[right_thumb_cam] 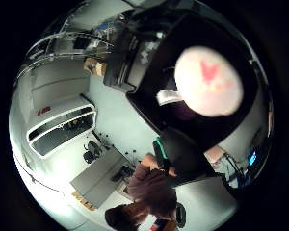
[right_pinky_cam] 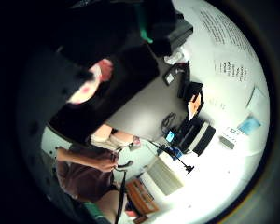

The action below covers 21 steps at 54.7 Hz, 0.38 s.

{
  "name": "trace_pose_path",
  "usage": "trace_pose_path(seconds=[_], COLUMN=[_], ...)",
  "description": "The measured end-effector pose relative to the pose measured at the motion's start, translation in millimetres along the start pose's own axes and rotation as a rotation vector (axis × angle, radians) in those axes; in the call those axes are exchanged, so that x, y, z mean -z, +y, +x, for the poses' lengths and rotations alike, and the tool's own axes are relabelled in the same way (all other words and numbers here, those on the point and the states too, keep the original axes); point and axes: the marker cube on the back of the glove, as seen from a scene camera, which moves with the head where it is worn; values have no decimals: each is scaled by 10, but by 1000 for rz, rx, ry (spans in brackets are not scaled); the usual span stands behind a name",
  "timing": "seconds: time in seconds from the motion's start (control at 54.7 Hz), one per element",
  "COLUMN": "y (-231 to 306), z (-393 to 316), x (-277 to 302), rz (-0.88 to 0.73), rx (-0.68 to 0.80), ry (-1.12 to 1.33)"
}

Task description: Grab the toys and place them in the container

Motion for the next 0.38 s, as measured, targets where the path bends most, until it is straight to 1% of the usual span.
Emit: trace_pose_path(seconds=[0.292, 0.384], y=[96, 152], z=[108, 189], x=[141, 127], rz=[156, 147], rx=[-22, -34], ry=[-76, -54])
